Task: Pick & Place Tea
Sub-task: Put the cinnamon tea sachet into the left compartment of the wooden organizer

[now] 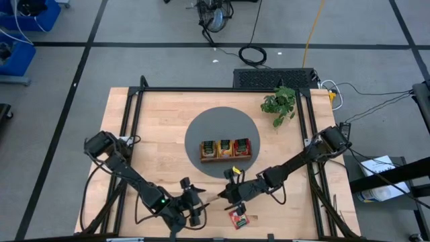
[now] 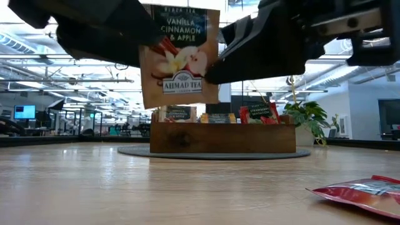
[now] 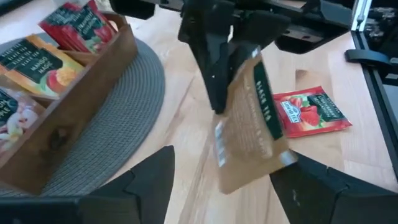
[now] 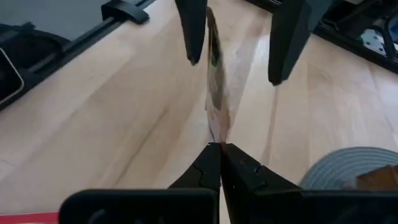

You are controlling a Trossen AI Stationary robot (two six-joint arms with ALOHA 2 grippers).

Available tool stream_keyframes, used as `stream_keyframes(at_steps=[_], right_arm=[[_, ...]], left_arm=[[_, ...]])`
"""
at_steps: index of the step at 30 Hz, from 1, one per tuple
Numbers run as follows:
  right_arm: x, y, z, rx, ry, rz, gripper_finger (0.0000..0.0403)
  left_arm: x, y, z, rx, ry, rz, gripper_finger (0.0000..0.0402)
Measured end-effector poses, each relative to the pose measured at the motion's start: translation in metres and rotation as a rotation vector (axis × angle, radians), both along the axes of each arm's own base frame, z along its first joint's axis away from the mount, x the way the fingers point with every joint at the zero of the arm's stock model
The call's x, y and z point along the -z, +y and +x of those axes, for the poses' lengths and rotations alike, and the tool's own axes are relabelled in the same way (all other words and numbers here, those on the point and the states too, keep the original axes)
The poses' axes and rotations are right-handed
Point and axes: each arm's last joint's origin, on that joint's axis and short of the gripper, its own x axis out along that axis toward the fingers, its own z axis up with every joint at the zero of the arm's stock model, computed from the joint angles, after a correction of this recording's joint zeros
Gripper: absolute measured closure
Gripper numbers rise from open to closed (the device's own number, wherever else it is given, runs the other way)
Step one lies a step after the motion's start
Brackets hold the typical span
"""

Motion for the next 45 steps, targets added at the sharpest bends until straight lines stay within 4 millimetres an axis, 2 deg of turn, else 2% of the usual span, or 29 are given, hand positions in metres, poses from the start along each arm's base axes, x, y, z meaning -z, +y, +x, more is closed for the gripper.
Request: stream_keyframes(at_steps=[3, 5, 13, 15, 28, 31, 39, 45], right_arm=[[0.0, -0.001, 0.0, -0.001, 0.002, 0.001, 0.0403], [0.0, -0.001, 0.0, -0.003, 0.002, 0.002, 0.0403], [0.005, -0.001, 0.001, -0.002, 0.015, -0.005, 0.0403], [0.005, -0.003, 0.002, 0.002, 0.015, -0.004, 0.0403], [0.004, -0.003, 0.002, 0.002, 0.009, 0.001, 0.0397], [0.004, -0.003, 0.002, 0.007, 0.017, 0.005, 0.037], [0.009, -0.009, 0.002, 0.073, 0.083, 0.062, 0.0269], [0.014, -0.012, -0.003, 0.109, 0.166, 0.063, 0.0239]], left_arm=[[0.001, 0.003, 0.003, 0.013, 0.018, -0.015, 0.0162], [0.001, 0.005, 0.004, 0.009, 0.029, -0.01, 0.0188], [0.002, 0.006, 0.006, 0.051, 0.057, -0.009, 0.0361], [0.002, 0.006, 0.005, 0.064, 0.063, -0.005, 0.039], [0.002, 0.004, 0.003, 0.077, 0.071, 0.008, 0.0398], [0.002, 0.004, 0.003, 0.08, 0.073, 0.007, 0.0398], [0.002, 0.003, 0.003, 0.08, 0.073, -0.001, 0.0399], [0.003, 0.003, 0.003, 0.073, 0.075, -0.02, 0.0399]])
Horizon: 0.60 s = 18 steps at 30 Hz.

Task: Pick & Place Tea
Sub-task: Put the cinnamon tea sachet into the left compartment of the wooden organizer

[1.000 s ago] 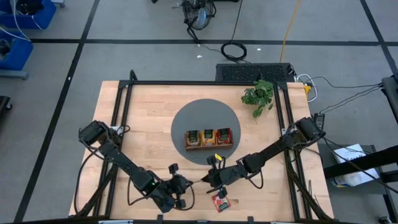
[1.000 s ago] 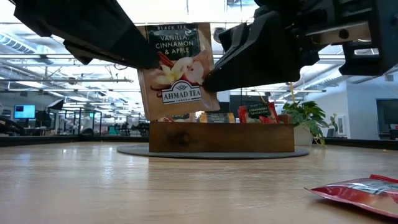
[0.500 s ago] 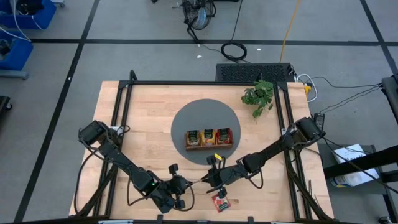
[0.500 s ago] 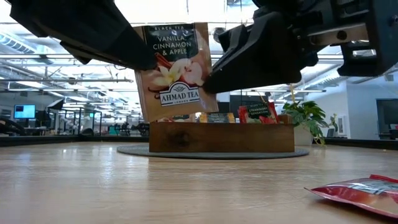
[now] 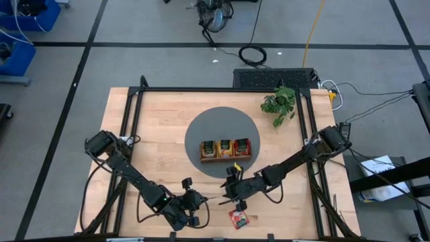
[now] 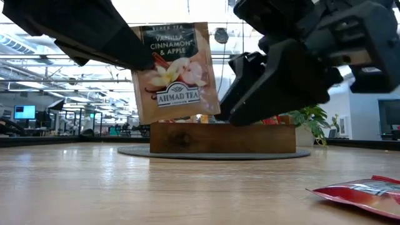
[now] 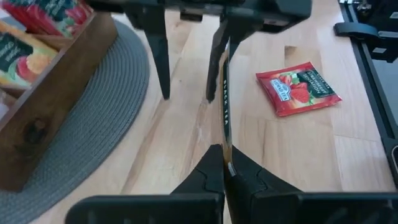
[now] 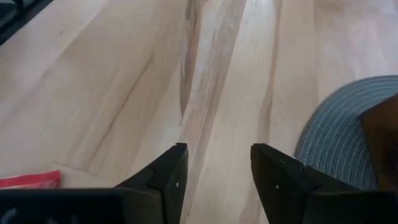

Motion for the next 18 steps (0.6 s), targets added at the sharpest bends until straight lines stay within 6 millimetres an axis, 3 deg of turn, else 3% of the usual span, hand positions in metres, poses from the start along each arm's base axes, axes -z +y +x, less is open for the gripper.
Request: stream_keyframes(at_steps=[10, 18], right_arm=[[-0.032, 0.004, 0.002, -0.047, -0.185, -0.019, 0.0247], [-0.036, 0.006, 0.004, -0.099, -0.185, 0.153, 0.0252]], left_arm=[[0.008, -0.004, -0.007, -0.023, 0.04, -0.018, 0.0399], [0.013, -0.001, -0.004, -0.044, 0.047, -0.022, 0.0398]])
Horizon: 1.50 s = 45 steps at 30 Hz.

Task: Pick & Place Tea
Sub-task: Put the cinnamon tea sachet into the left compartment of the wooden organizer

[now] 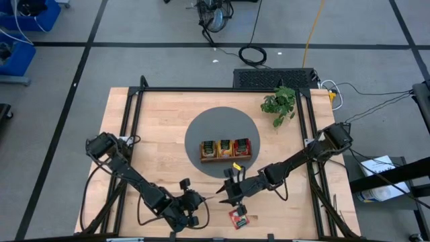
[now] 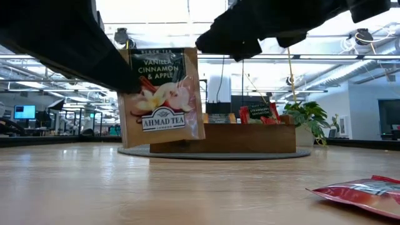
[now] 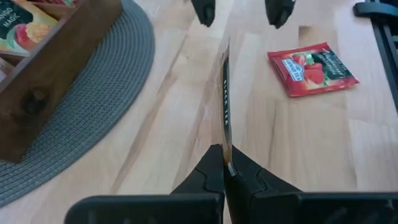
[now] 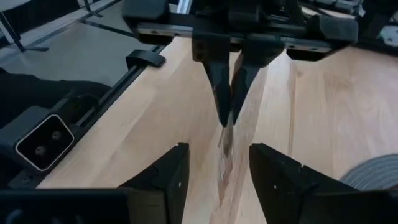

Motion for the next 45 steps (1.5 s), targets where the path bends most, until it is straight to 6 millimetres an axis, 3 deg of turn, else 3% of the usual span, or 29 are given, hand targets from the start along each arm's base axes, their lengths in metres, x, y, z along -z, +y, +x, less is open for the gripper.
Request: stream_keyframes(at_steps=[19, 23, 30, 35, 45], right_arm=[[0.01, -0.015, 0.011, -0.015, 0.047, 0.108, 0.0271], [0.011, -0.017, 0.012, -0.039, 0.056, 0.125, 0.0299], [0.012, -0.017, 0.012, -0.046, 0.061, 0.109, 0.0388], [0.012, -0.019, 0.012, -0.046, 0.055, 0.092, 0.0399], [0.012, -0.023, 0.014, -0.036, 0.047, 0.079, 0.0402]], left_arm=[[0.0, 0.01, 0.009, -0.004, 0.017, -0.021, 0.0399], [0.0, 0.01, 0.009, -0.004, 0.018, -0.021, 0.0396], [0.001, 0.01, 0.009, -0.003, 0.019, -0.019, 0.0394], [0.001, 0.01, 0.009, 0.0, 0.02, -0.015, 0.0398], [0.0, 0.002, 0.004, 0.066, 0.02, 0.047, 0.0308]])
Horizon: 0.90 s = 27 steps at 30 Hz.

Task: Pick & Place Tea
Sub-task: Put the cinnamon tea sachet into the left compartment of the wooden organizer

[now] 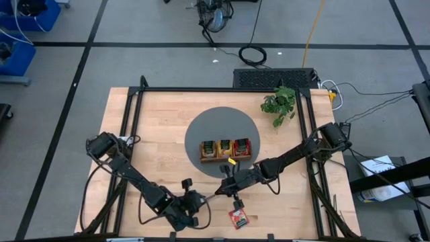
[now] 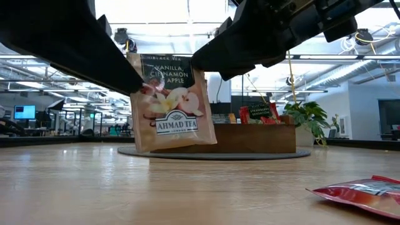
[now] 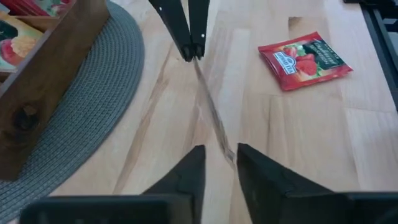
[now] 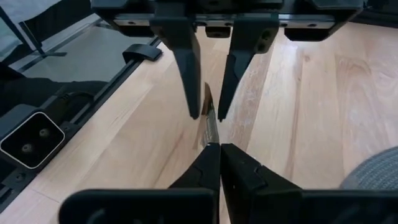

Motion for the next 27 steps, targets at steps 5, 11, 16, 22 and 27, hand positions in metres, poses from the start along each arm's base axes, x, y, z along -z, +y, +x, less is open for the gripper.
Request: stream_keyframes(at_steps=[5, 11, 16, 22, 27], right_arm=[[-0.001, -0.004, 0.001, 0.011, -0.003, 0.0, 0.0403], [-0.025, -0.023, 0.001, 0.097, -0.066, -0.053, 0.0403], [-0.052, -0.047, -0.005, 0.178, -0.096, -0.137, 0.0403], [-0.071, -0.079, -0.006, 0.247, -0.143, -0.166, 0.0403], [-0.065, -0.109, 0.001, 0.352, -0.13, -0.12, 0.0403]], left_arm=[[0.0, -0.003, -0.003, 0.01, 0.001, -0.002, 0.0264], [0.003, -0.016, -0.017, -0.003, 0.04, -0.105, 0.0241], [0.003, -0.032, -0.039, -0.109, -0.042, -0.12, 0.025], [0.007, -0.042, -0.06, -0.134, -0.149, -0.066, 0.029], [0.015, -0.042, -0.064, -0.144, -0.165, -0.041, 0.0364]])
